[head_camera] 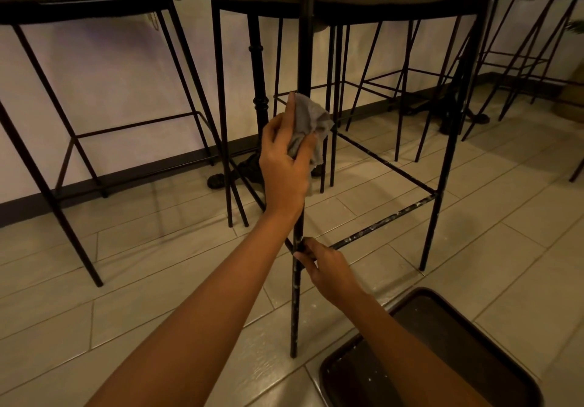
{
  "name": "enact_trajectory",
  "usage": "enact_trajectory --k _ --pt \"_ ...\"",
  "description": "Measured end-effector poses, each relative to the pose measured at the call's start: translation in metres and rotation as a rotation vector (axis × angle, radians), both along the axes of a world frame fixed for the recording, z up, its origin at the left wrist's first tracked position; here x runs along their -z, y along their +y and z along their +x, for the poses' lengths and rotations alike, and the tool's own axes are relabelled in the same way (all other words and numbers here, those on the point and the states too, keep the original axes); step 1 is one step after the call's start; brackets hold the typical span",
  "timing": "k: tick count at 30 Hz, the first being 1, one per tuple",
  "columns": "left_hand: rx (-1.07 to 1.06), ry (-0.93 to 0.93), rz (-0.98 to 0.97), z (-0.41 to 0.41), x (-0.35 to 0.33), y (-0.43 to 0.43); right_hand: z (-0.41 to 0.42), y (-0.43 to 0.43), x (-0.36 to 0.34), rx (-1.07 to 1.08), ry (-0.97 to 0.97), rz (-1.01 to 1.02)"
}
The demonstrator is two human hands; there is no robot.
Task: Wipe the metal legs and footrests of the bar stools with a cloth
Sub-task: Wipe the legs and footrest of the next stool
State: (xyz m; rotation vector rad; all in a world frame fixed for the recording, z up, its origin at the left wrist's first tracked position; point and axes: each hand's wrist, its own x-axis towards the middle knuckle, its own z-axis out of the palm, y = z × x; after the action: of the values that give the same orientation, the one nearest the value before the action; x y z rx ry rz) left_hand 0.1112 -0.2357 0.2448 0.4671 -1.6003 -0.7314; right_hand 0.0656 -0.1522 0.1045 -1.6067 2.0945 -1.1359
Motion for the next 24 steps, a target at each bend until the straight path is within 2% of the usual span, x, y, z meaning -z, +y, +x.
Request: enact_trajectory --k 5,14,20,24 --pt "0.059 0.019 0.037 0.000 0.017 -0.004 0.000 0.000 0.001 0.009 0.012 -0.030" --pt "-0.040 -0.094 -0.138 0.017 0.081 0.008 0.000 0.002 0.002 -0.008 0.031 -0.053" --pt "0.072 -0.095 0.032 0.028 0.102 0.017 0.001 0.004 -0.002 -0.008 0.030 -0.031" --pt "0.154 -0.058 0.144 0.033 0.089 0.015 0.001 0.004 -0.004 -0.010 0.018 -0.019"
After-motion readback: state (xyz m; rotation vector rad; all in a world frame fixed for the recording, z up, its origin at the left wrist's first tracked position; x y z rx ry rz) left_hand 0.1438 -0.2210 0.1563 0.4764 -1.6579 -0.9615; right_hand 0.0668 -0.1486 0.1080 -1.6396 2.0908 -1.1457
